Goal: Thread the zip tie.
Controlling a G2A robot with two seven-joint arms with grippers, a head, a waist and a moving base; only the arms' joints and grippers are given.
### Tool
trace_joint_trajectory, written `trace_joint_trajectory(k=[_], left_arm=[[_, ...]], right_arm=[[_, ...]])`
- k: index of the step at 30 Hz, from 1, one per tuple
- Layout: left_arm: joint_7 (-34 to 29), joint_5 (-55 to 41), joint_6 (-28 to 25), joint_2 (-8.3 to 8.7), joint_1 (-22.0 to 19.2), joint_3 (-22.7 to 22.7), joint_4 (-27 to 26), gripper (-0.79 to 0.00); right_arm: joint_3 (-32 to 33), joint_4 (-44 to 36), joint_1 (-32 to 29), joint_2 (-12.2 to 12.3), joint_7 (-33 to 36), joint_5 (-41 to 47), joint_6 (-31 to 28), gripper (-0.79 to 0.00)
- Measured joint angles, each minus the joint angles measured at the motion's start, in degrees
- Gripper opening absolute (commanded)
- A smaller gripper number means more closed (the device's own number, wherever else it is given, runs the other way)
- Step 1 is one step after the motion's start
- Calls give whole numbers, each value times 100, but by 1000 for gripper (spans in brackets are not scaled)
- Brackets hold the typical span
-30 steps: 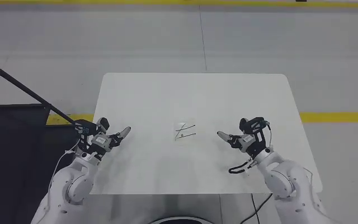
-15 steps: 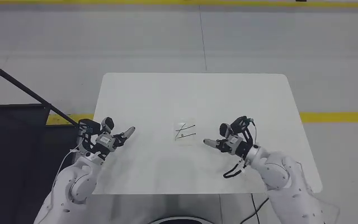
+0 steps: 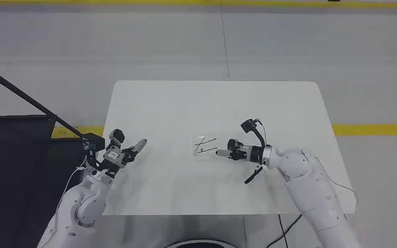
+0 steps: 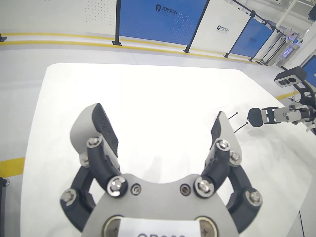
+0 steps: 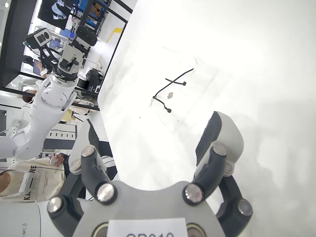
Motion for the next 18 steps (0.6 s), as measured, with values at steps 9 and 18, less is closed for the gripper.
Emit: trace_joint_trajectory(k=[9,18], left_arm=[[0,0,-1,0,0,0,0,0],[0,0,-1,0,0,0,0,0]], right_arm=[[-299,494,355,-67,71,200,18,-182],[-454,701,539,-91,75,164,191,-256]])
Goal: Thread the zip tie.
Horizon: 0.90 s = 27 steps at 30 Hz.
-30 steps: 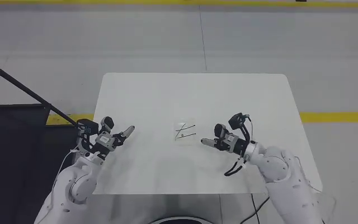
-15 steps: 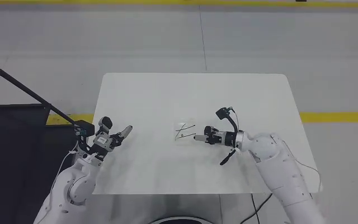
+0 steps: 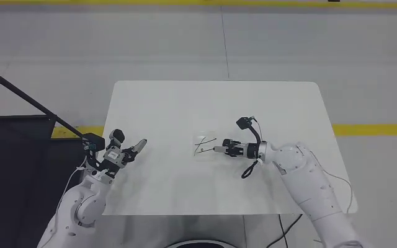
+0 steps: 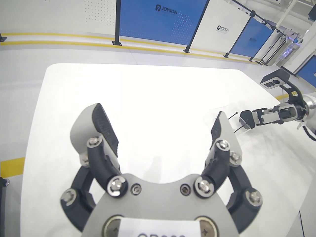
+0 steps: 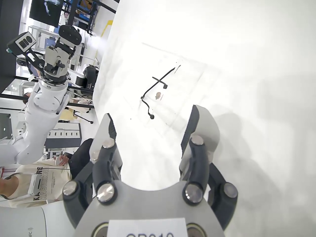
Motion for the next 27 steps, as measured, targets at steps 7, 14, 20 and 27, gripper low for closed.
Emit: trace_joint_trajectory(k=[7,14,20,27], left_arm=[[0,0,0,0,0,0,0,0],[0,0,0,0,0,0,0,0],[0,0,0,0,0,0,0,0],[0,0,0,0,0,0,0,0]], right_arm=[[-110,105,92,-19,-18,10,42,-409],[-161,134,144,-23,-16,32,119,-443],[-218,176,190,-33,-34,53,175,-570],[-269,209,229,-40,-20,99,197,-600]])
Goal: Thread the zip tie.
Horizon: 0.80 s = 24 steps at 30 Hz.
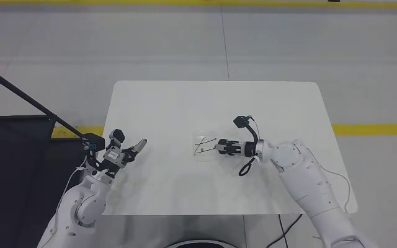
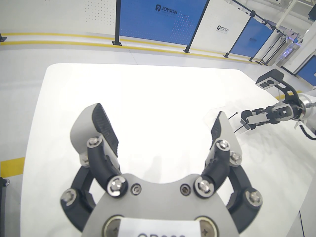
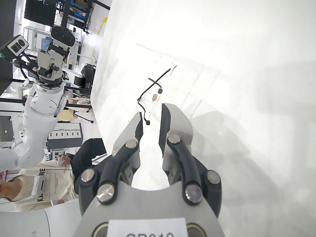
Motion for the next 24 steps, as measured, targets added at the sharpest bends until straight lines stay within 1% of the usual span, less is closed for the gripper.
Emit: trace_joint_trajectory(k=[2,3,5,15,20,24], left_arm=[[0,0,0,0,0,0,0,0],[0,0,0,0,0,0,0,0],[0,0,0,0,0,0,0,0],[0,0,0,0,0,0,0,0],[0,0,0,0,0,0,0,0],[0,3,0,0,-1,0,-4,0]], right_arm=[[-10,7,8,0,7,13,4,-634],[-16,10,11,-1,10,25,3,-705],[-23,17,16,-1,18,43,-5,-785],[85,-59,-22,44,-25,125,-66,-785],[422,-492,-261,174,-99,25,-225,-785],[787,-1134,-592,319,-39,-135,-456,-785]])
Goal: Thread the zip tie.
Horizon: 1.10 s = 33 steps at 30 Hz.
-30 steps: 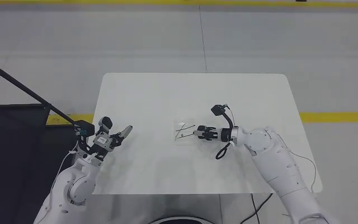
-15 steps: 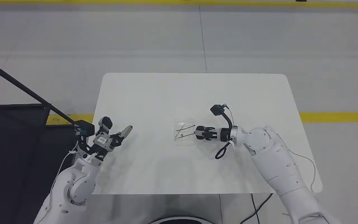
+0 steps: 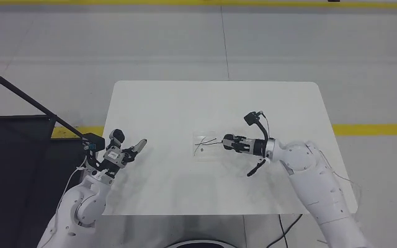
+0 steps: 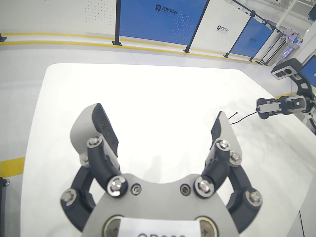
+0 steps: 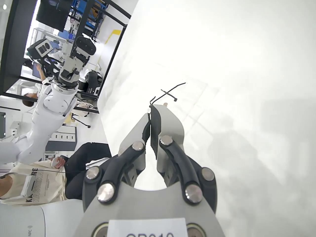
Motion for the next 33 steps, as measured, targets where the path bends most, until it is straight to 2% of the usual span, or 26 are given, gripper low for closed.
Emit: trace_joint_trajectory(k=[9,18,29,33], left_arm=[[-173,245,-657,52,-80,-17,-160,0],[-1129,194,-2245,181,-546,67,-145,0],[-1218,284,-2268,189,-570,70,-173,0],[-1384,495,-2529,203,-701,320,-306,0]], right_arm=[[678,-1527,-762,267,355,-207,-459,-785],[692,-2217,-823,391,996,-260,-481,-785],[664,-2221,-845,392,973,-254,-465,-785],[403,-2183,-708,385,1095,-228,-522,-785]])
